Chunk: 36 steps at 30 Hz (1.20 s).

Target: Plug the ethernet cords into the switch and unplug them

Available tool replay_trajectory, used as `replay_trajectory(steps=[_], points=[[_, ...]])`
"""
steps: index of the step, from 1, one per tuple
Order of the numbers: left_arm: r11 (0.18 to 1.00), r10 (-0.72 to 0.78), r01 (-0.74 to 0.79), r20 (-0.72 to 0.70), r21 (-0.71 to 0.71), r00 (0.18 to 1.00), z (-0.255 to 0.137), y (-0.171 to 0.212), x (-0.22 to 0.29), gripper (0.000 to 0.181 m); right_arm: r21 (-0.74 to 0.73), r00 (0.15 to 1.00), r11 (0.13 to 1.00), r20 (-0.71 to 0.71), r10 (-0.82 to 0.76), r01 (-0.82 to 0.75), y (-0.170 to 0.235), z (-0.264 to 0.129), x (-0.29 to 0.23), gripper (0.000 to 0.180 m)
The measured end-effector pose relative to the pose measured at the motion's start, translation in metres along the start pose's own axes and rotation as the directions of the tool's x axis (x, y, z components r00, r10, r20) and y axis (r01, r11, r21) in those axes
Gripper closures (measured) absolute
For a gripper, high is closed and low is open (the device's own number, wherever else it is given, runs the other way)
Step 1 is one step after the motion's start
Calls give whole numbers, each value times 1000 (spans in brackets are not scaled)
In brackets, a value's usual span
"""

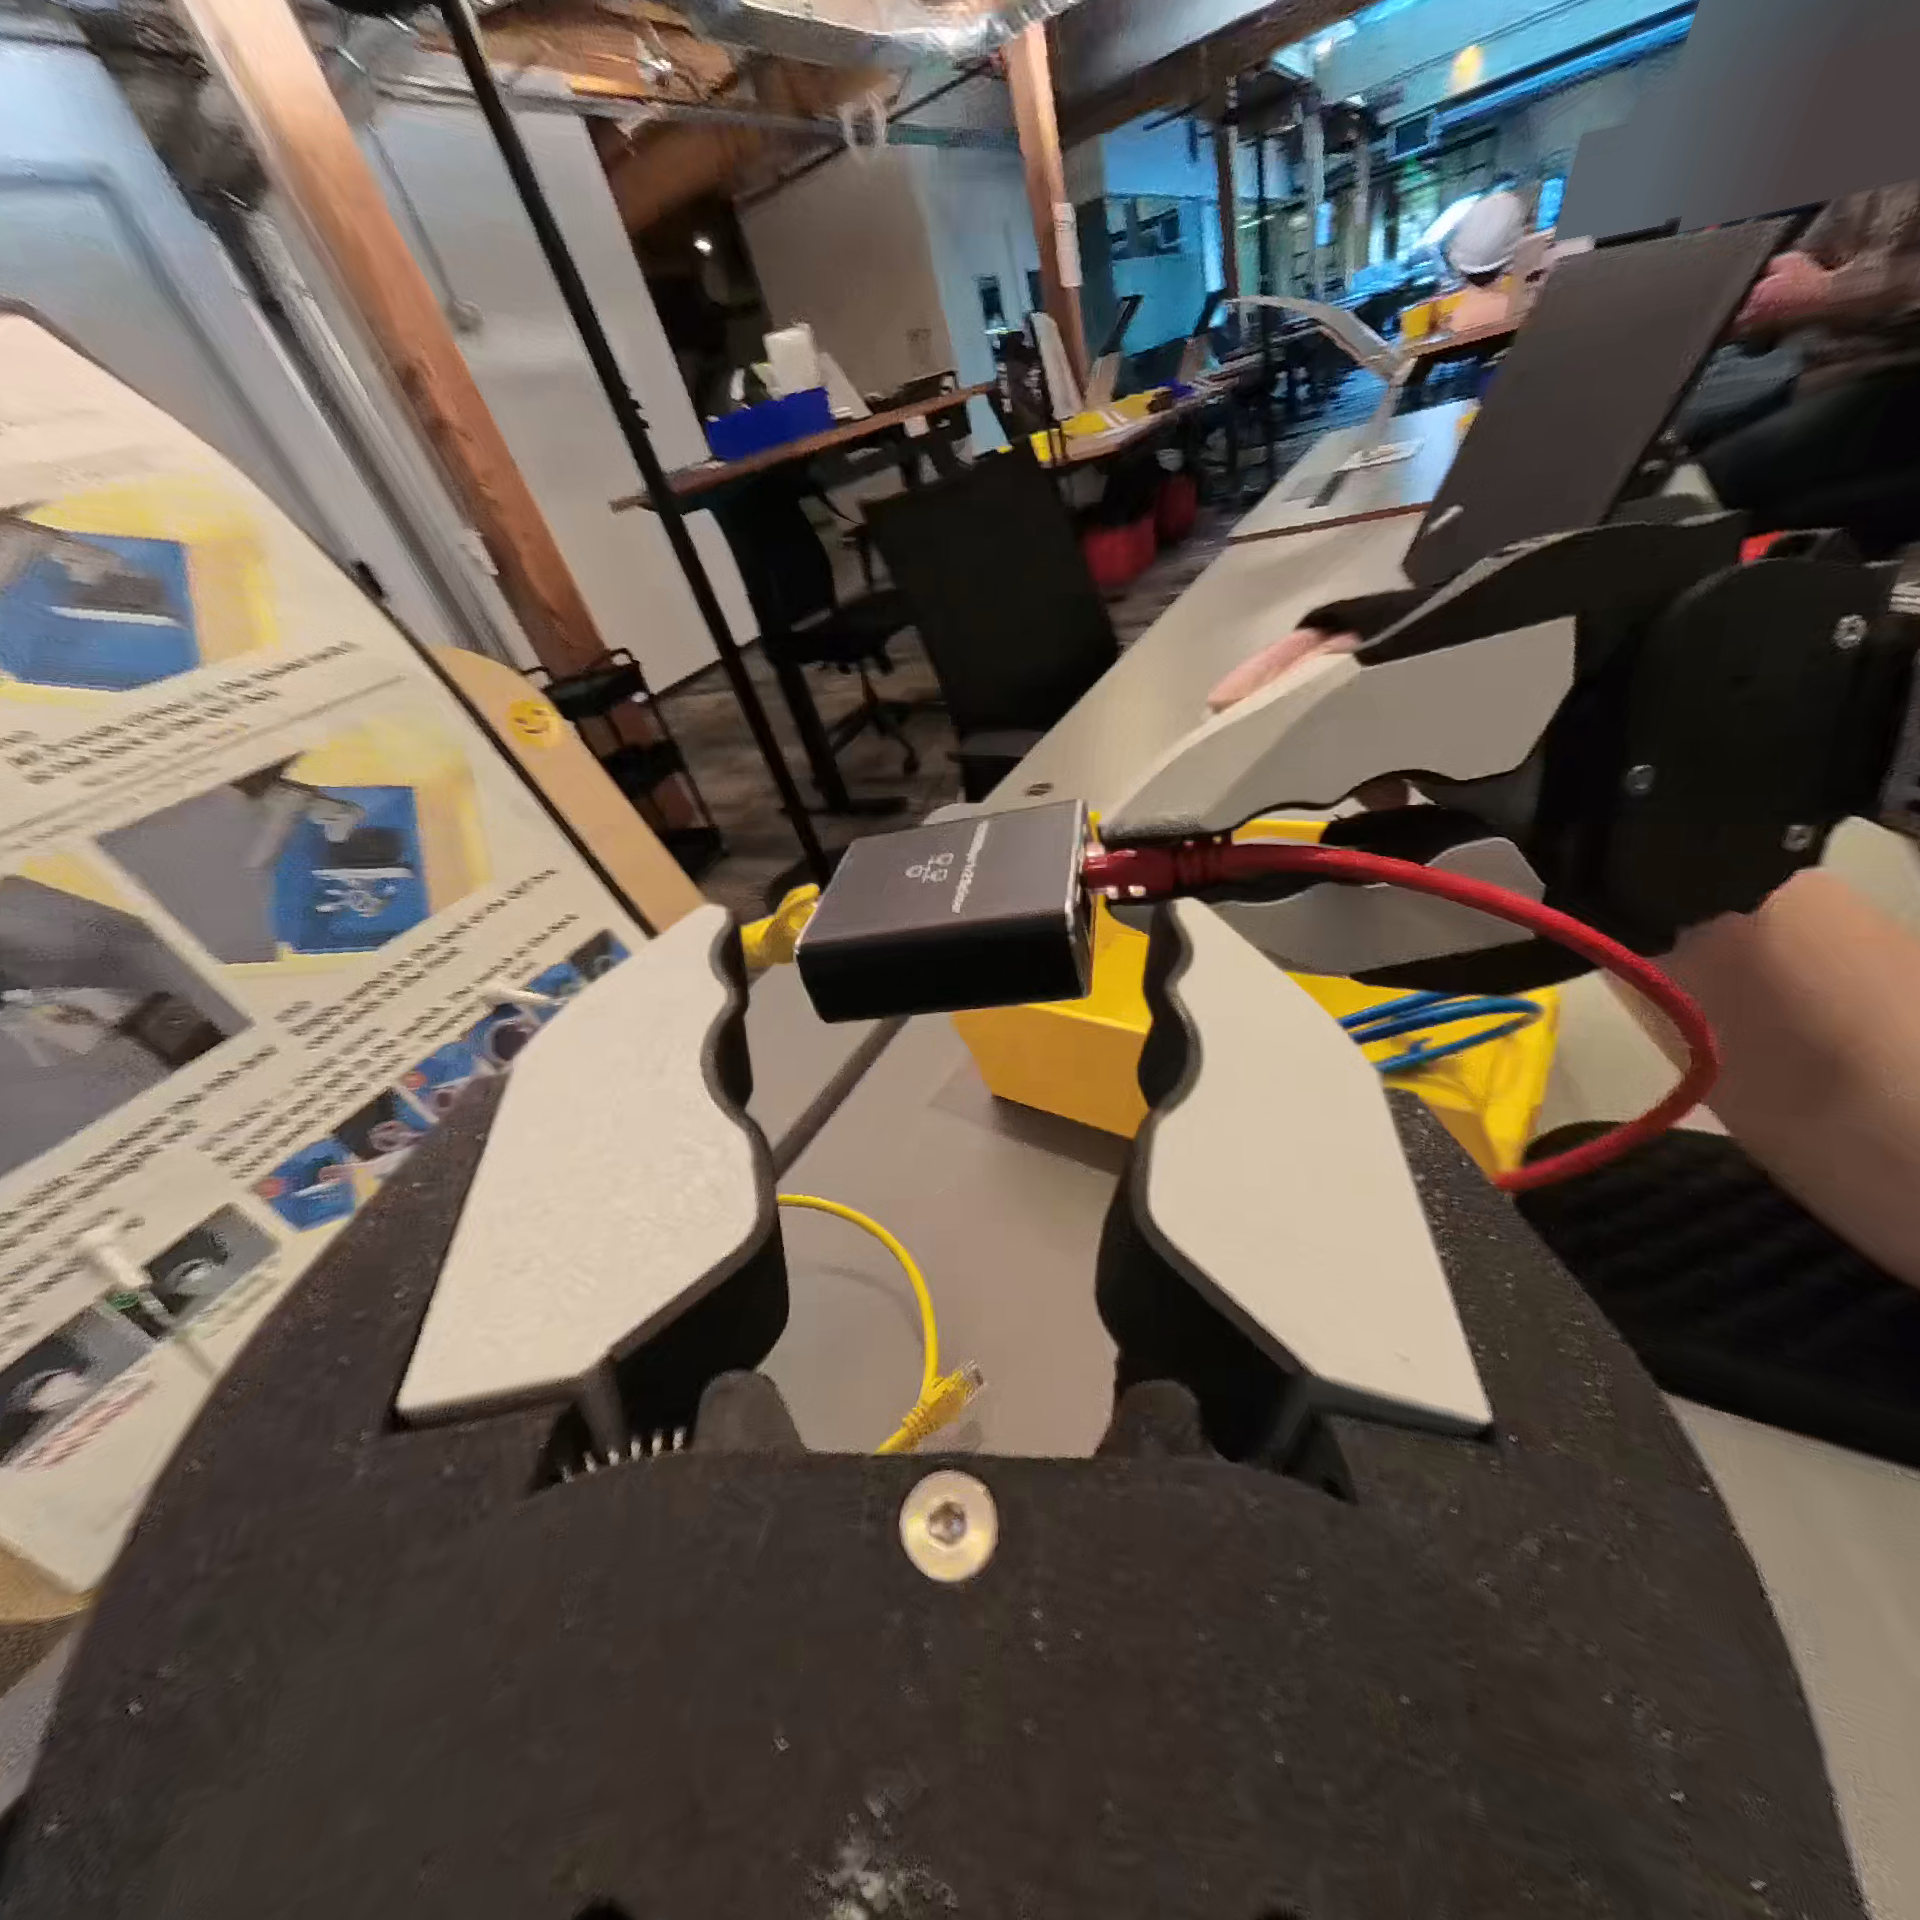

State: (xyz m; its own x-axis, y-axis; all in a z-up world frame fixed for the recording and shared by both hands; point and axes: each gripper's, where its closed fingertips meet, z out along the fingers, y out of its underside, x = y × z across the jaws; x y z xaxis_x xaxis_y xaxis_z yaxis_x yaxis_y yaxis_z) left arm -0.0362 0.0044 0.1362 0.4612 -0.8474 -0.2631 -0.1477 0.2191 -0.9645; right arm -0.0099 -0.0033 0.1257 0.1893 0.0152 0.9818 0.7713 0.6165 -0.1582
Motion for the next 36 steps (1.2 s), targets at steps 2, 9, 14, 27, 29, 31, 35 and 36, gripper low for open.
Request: replay_trajectory(steps=[2, 9, 14, 27, 29, 31, 35, 36], points=[[999, 9, -9, 4, -43, 1000, 0, 9, -3, 112, -4, 1000, 1000, -14, -17, 17, -2, 7, -6, 166], [972, -82, 83, 13, -221, 997, 14, 56, -12, 113, -21, 1000, 1000, -13, -20, 19, -2, 16, -40, 166], [947, -186, 141, -136, -287, 973, 24, 83, 22, 114, -89, 998, 996, -61, -18, 13, 4, -10, -67, 166], [914, -201, 195, 22, -357, 979, 11, 139, 57, 114, -101, 999, 994, 9, 36, -35, 3, -34, -125, 166], [902, -218, 218, 44, -373, 975, 9, 144, 58, 114, -100, 999, 995, 5, 32, -31, 1, -35, -130, 165], [898, -224, 230, 59, -375, 973, 7, 146, 58, 114, -96, 1000, 995, -13, 18, -19, 1, -34, -131, 165], [897, -262, 271, 76, -348, 962, 7, 151, 57, 114, -111, 1000, 994, -6, 6, -6, 3, -32, -135, 165], [897, -266, 276, 77, -345, 961, 8, 154, 56, 114, -120, 1000, 993, 6, 1, 0, 4, -31, -137, 165]])
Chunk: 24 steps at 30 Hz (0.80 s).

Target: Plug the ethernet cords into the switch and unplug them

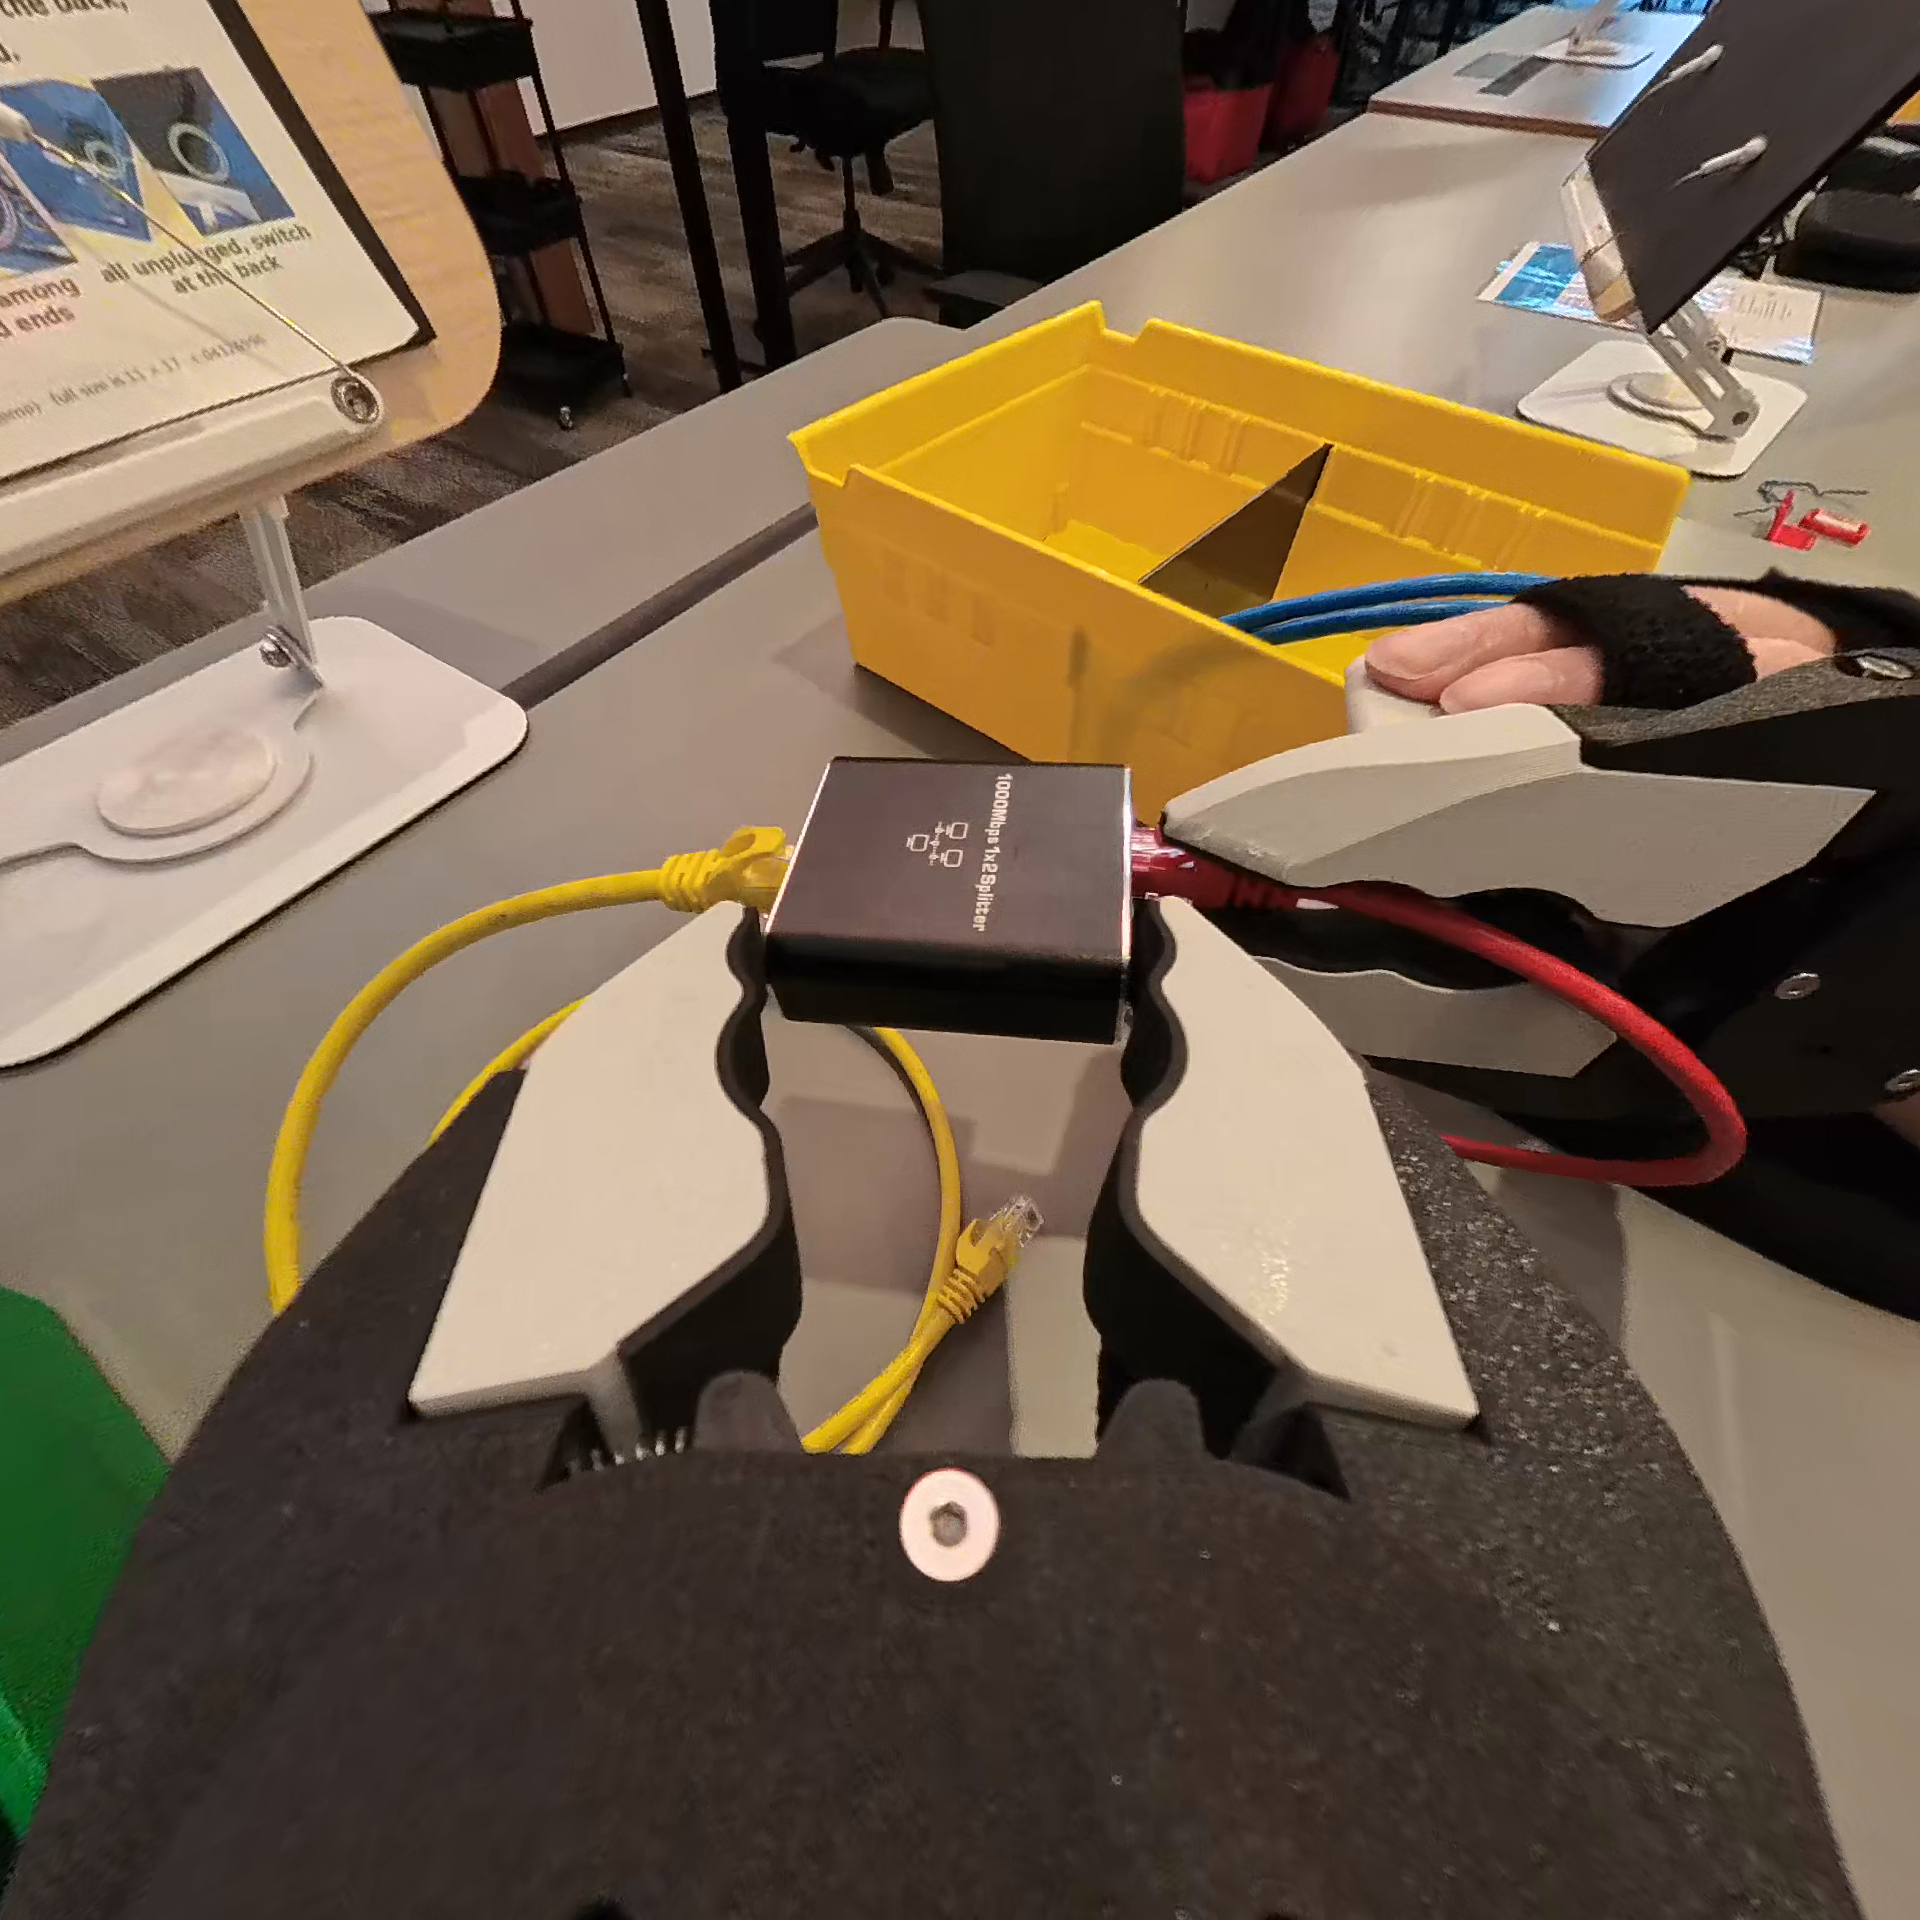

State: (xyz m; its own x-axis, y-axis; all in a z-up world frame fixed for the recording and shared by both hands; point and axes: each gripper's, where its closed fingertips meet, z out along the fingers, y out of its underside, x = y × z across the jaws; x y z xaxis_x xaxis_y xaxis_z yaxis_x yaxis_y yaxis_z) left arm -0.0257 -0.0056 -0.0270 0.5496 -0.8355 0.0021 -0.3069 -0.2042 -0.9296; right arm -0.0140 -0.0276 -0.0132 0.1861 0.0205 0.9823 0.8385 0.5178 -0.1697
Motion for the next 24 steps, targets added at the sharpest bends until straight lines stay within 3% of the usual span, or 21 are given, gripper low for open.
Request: replay_trajectory(steps=[8, 13, 20, 24], points=[[998, 36, -37, 43, 41, 998, 8, 3, 2, 115, -95, 960, 988, 242, 144, -124, 10, -3, -17, 166], [1000, 5, -5, 16, -26, 1000, 19, 19, 3, 115, -156, 915, 977, 354, 194, -146, 17, -6, -34, 167], [991, -116, 110, -89, -70, 989, 18, 25, 4, 114, -147, 951, 986, 285, 119, -80, 14, -4, -27, 167], [998, 37, -42, -119, -37, 992, 9, 16, 13, 101, -167, 966, 986, 248, 68, -26, 23, -4, -22, 167]])
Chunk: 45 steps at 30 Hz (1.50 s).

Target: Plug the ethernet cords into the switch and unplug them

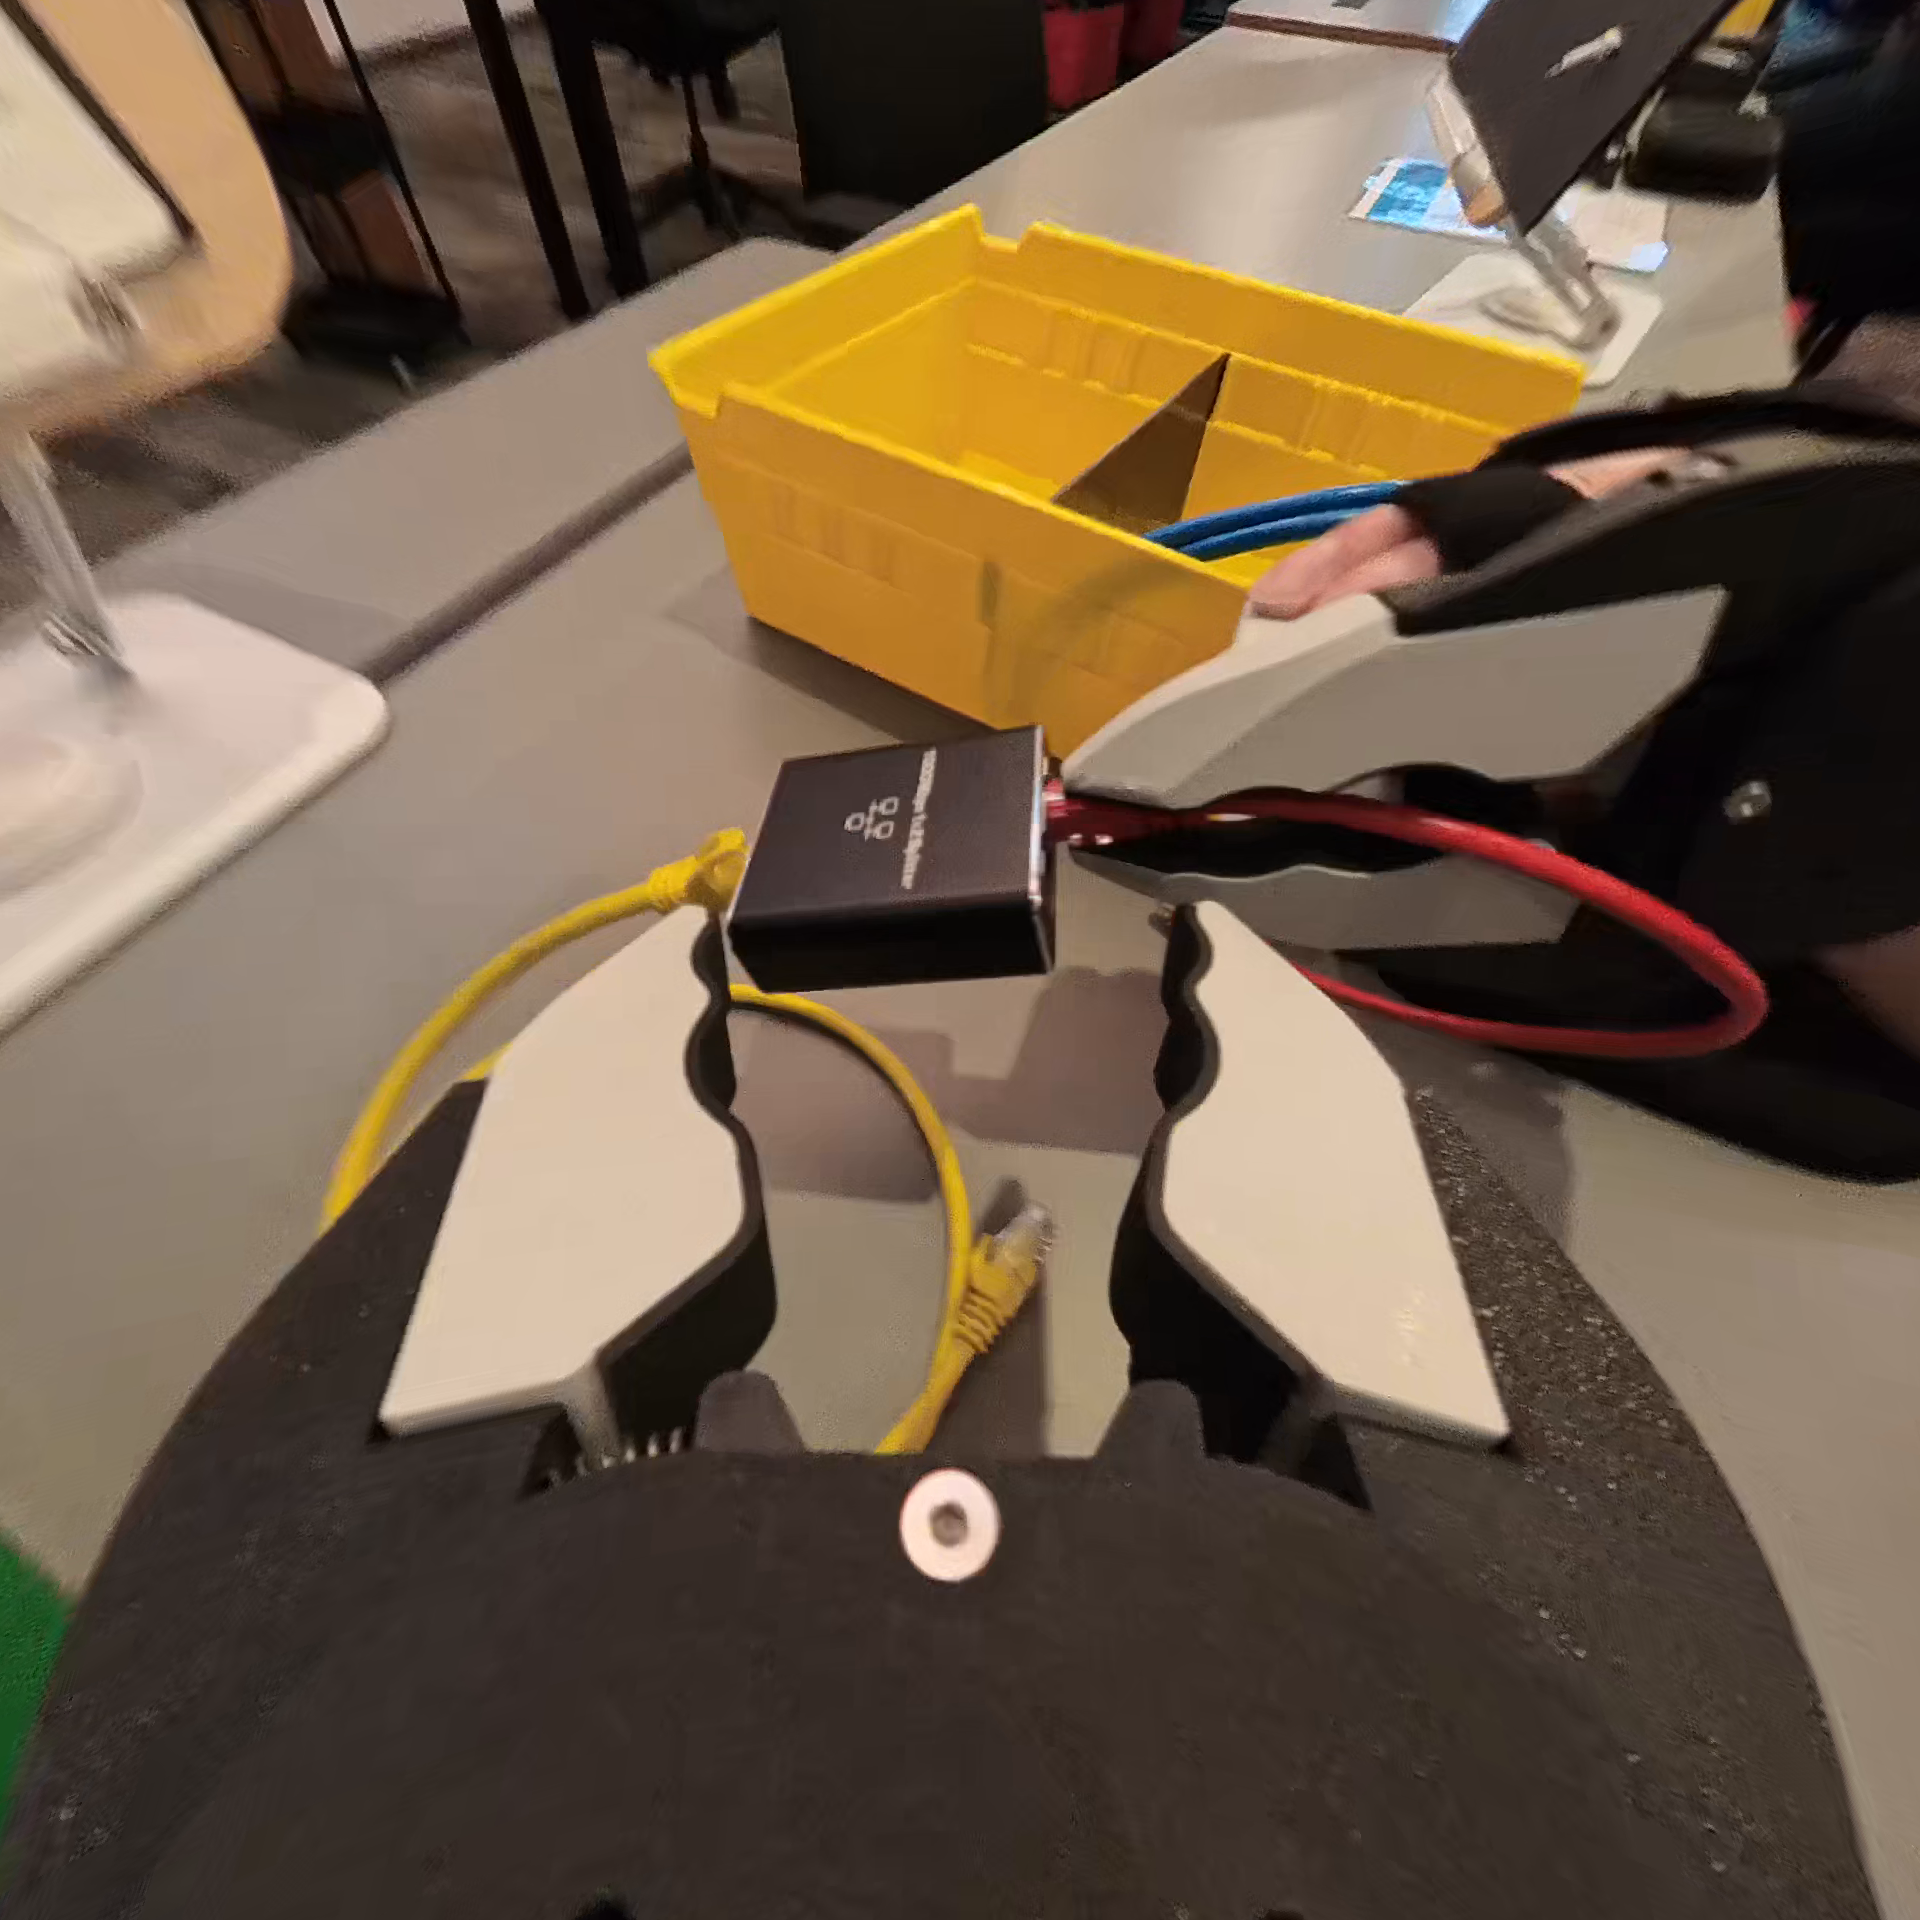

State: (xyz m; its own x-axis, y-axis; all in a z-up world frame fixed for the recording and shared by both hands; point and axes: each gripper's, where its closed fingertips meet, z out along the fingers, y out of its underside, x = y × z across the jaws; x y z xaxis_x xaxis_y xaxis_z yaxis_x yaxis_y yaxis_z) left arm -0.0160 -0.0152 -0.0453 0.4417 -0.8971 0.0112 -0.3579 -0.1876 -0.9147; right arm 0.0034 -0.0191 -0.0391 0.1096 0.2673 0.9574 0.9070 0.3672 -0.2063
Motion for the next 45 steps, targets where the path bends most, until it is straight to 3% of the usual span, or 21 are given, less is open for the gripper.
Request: replay_trajectory(steps=[3, 7, 9, 11, 13, 16, 21, 28, 35, 45], points=[[962, 269, -272, 120, 7, 956, -2, -7, 6, 96, -4, 1000, 1000, 23, 4, -4, 6, -3, -1, 167], [796, 605, -586, 218, -150, 766, 8, 10, 9, 106, 26, 997, 999, 75, 28, -30, -1, -9, -5, 166], [739, 672, -659, 233, -139, 703, 11, 11, 15, 122, 38, 996, 999, 89, 24, -28, -5, -12, -7, 167], [635, 765, -751, 286, -180, 577, 10, 10, 10, 137, 58, 995, 998, 103, 13, -19, -10, -15, -9, 167], [565, 816, -798, 289, -212, 501, 12, 14, 9, 139, 102, 993, 995, 117, 1, -13, -16, -19, -13, 167], [534, 835, -814, 295, -228, 465, 17, 16, 9, 134, 153, 992, 988, 122, -13, -6, -25, -24, -15, 167], [414, 889, -862, 332, -292, 315, 25, 16, 5, 137, 221, 985, 974, 173, 13, -51, -36, -28, -23, 167], [462, 866, -846, 344, -267, 363, 24, 14, 4, 140, 272, 973, 944, 179, 143, -189, -38, -28, -20, 164], [477, 861, -840, 332, -260, 386, 21, 17, 4, 140, 242, 992, 966, 101, 72, -95, -42, -24, -20, 165], [502, 833, -860, 318, -92, 452, 15, 9, 25, 147, 256, 992, 963, 111, 59, -86, -33, -31, -16, 166]])
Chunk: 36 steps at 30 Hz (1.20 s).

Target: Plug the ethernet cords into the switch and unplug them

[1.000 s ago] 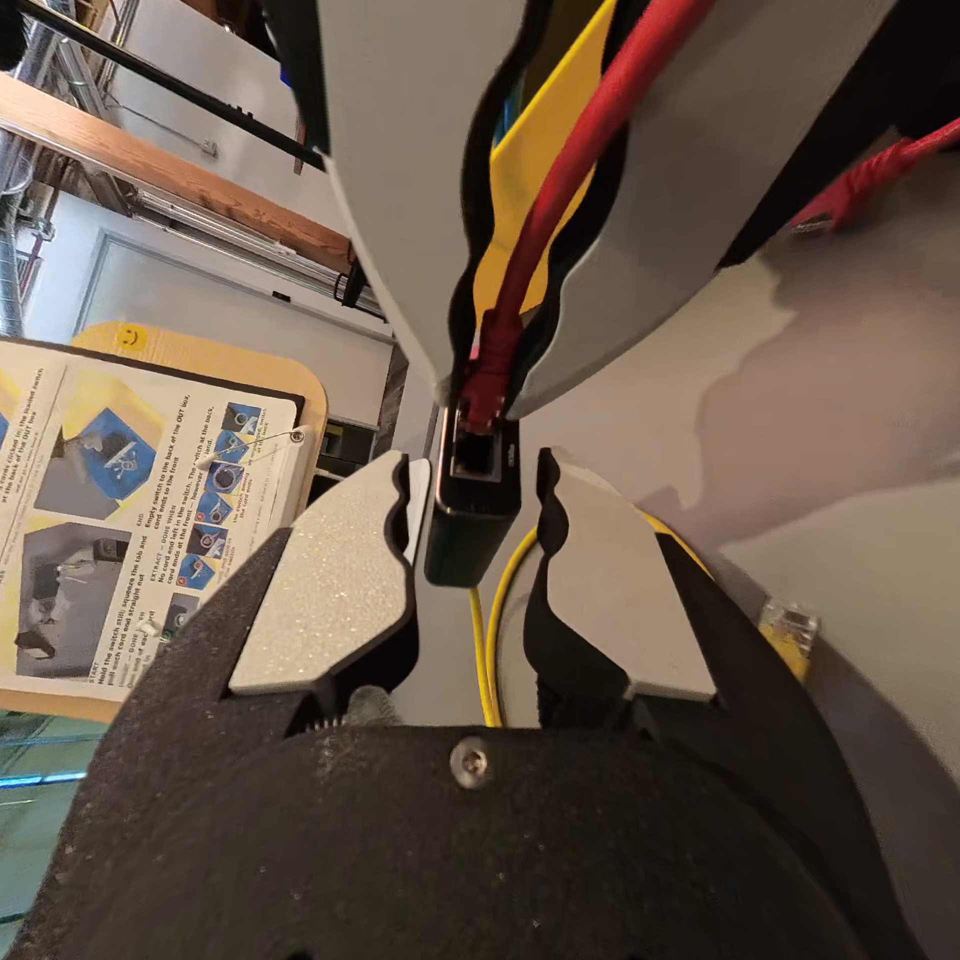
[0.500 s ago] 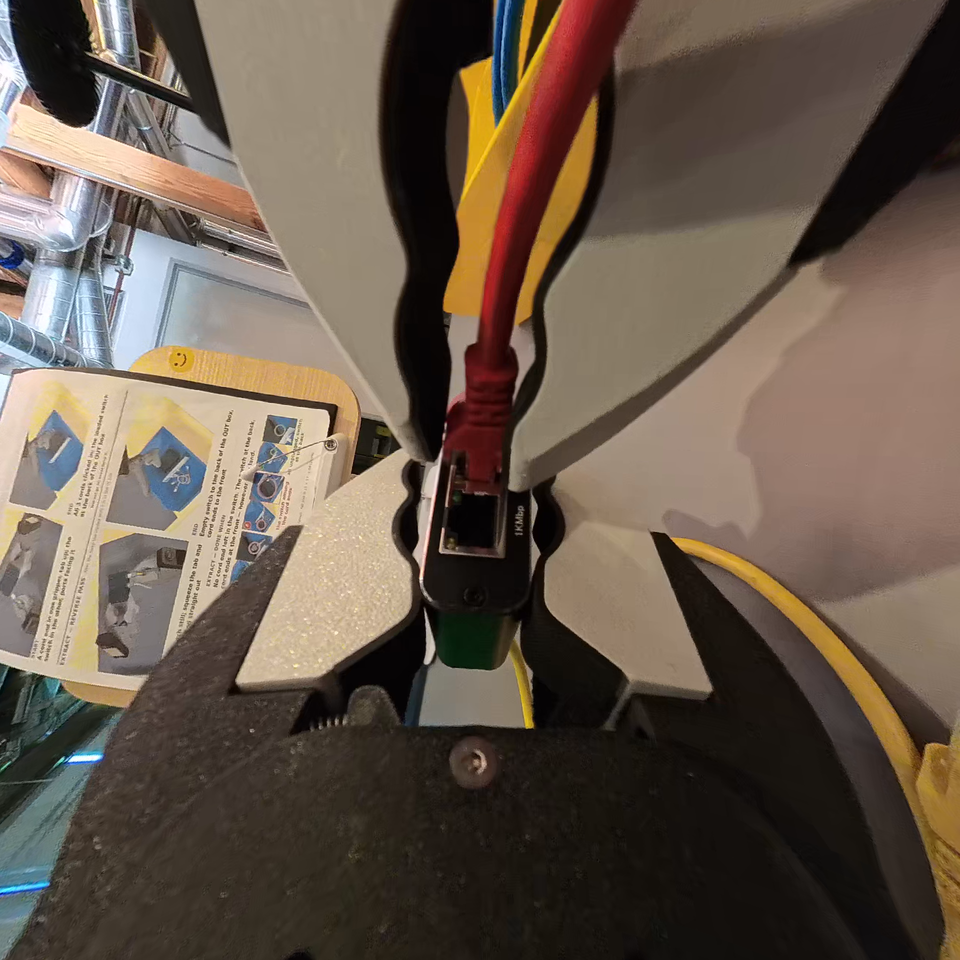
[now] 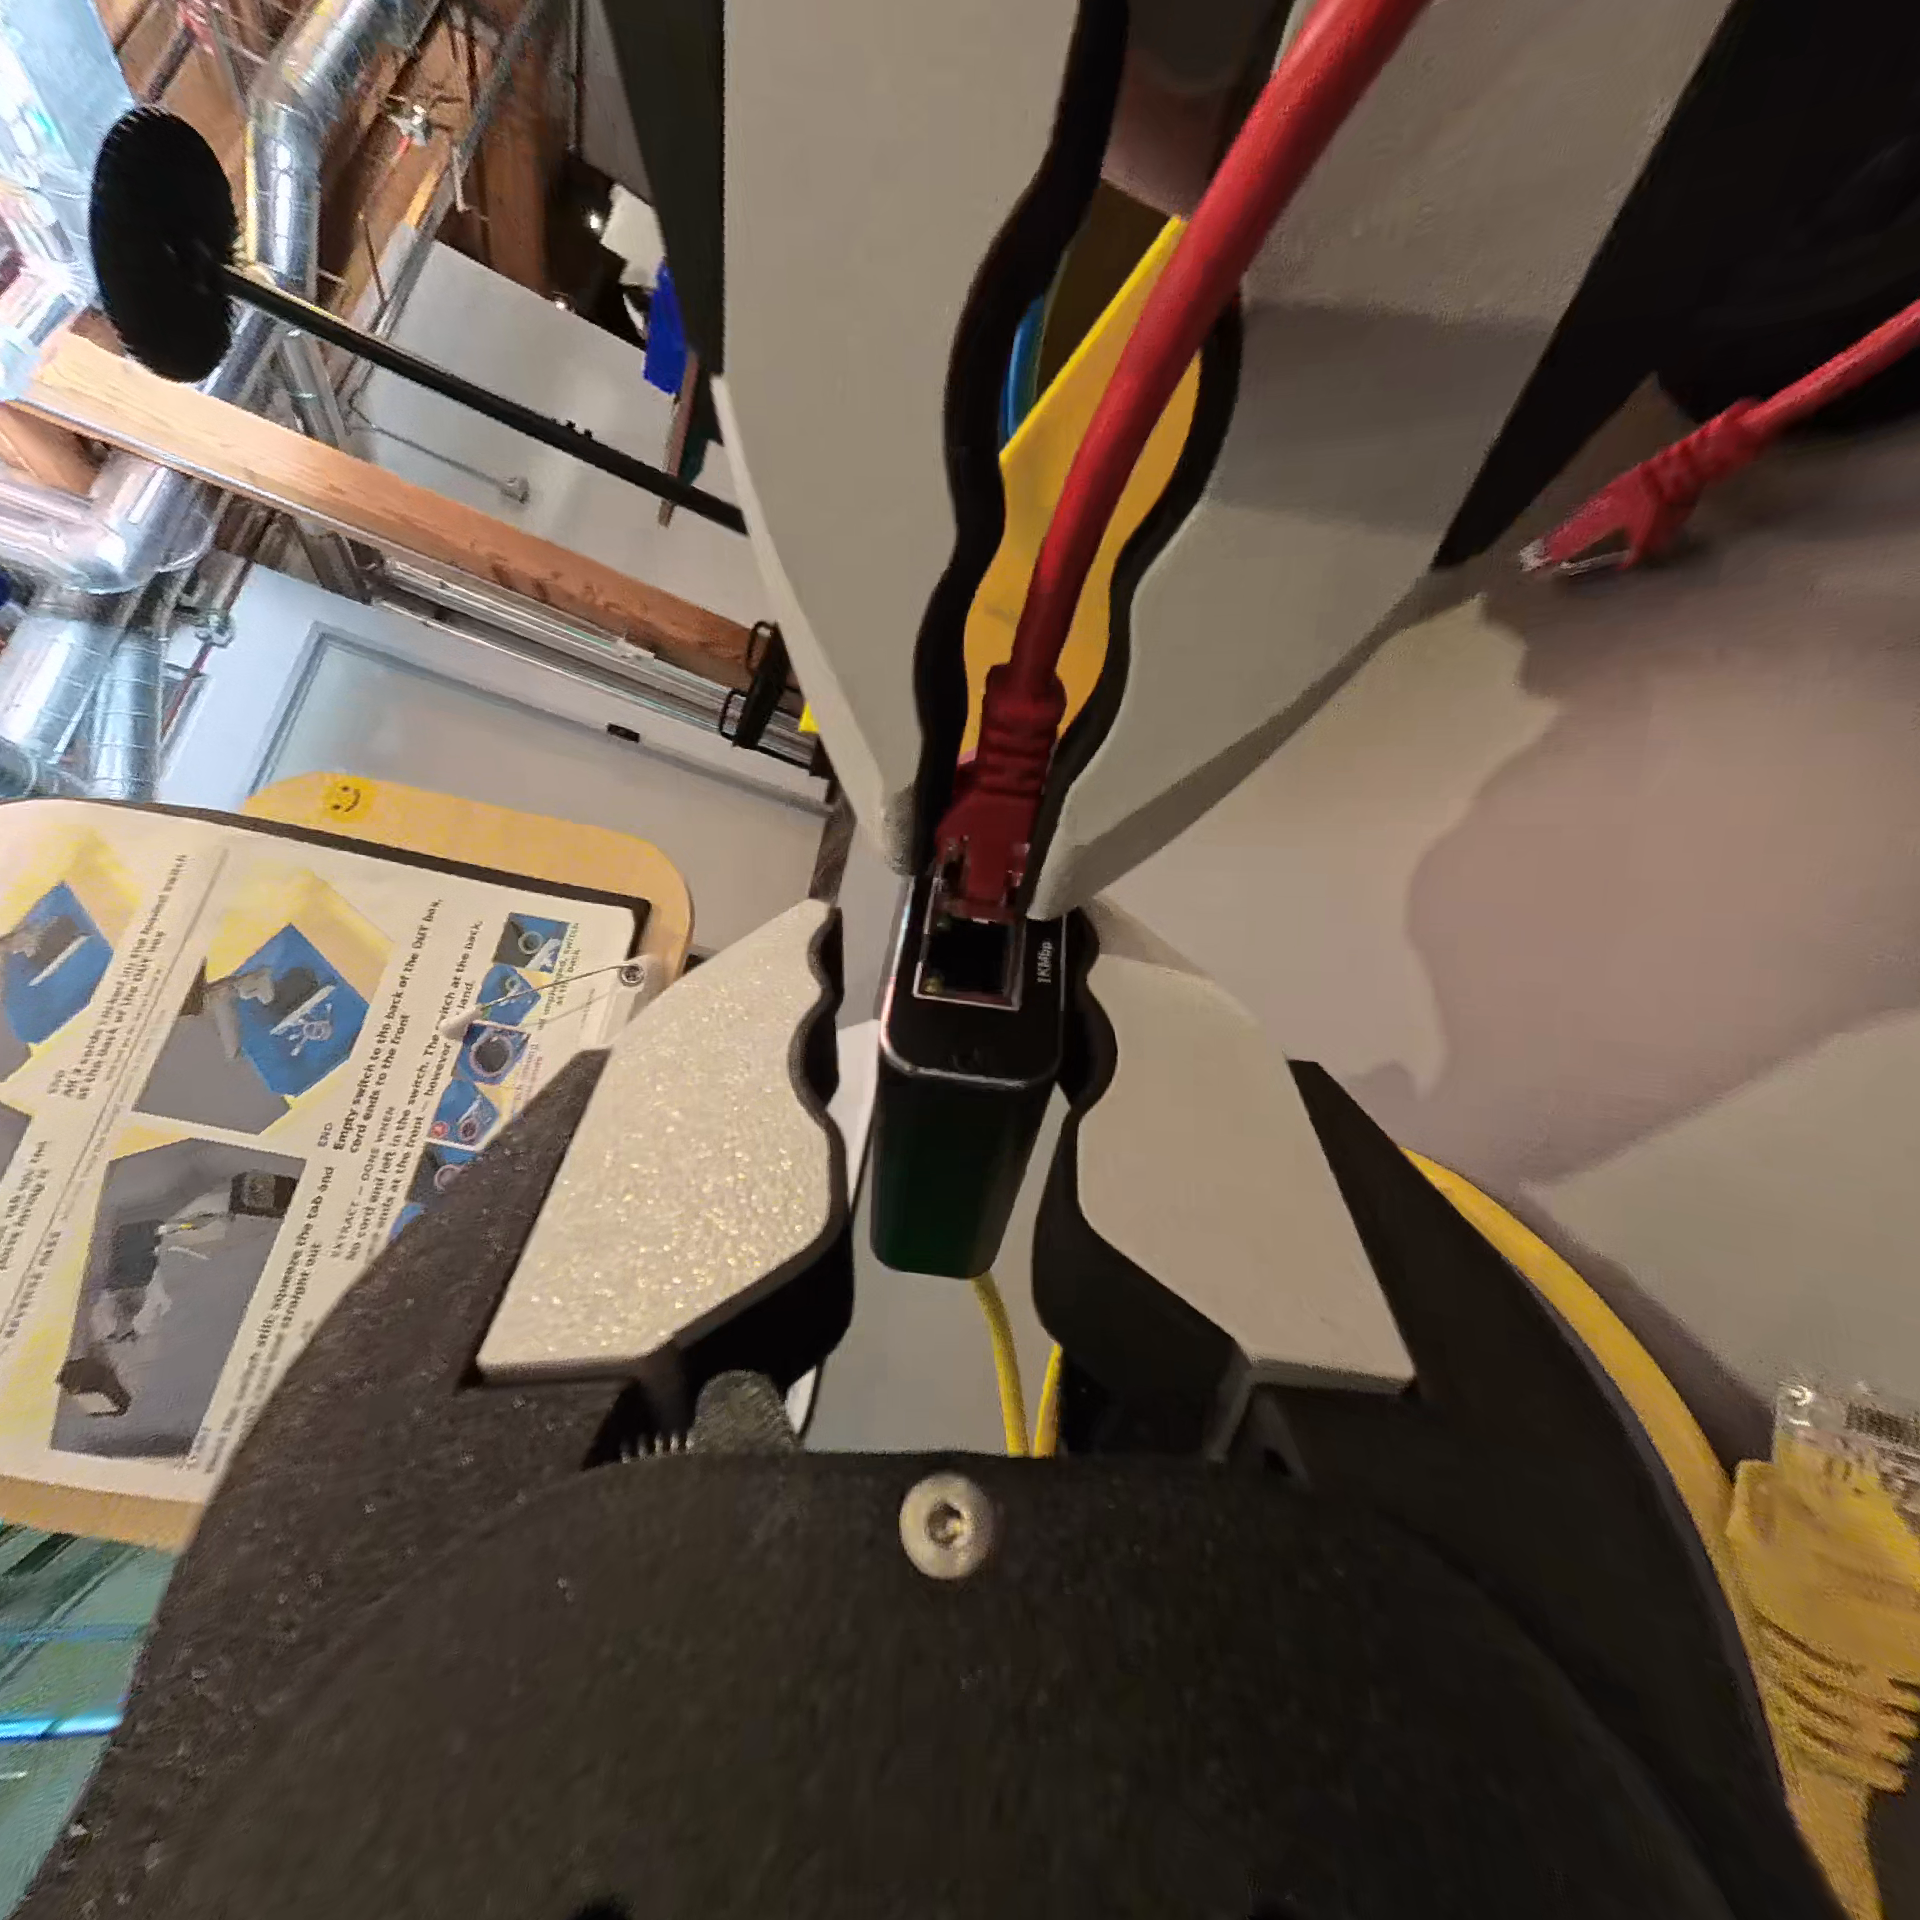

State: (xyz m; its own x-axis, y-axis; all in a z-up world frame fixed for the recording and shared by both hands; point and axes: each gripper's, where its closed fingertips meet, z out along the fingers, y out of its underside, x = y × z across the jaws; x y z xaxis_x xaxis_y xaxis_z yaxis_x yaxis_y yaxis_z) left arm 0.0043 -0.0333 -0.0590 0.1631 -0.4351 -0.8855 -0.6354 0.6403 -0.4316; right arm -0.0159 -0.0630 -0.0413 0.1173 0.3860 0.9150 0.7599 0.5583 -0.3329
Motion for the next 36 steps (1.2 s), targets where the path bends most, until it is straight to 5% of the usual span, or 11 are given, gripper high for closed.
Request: replay_trajectory(steps=[11, 36], points=[[990, 114, -117, 45, 81, 992, -6, -6, 0, 155, 68, 1000, 998, -5, 8, -8, -8, -4, 1, 166], [993, 118, -118, -7, -27, 993, 1, 4, 5, 155, -33, 992, 991, -23, -127, 126, 6, 0, -4, 165]])
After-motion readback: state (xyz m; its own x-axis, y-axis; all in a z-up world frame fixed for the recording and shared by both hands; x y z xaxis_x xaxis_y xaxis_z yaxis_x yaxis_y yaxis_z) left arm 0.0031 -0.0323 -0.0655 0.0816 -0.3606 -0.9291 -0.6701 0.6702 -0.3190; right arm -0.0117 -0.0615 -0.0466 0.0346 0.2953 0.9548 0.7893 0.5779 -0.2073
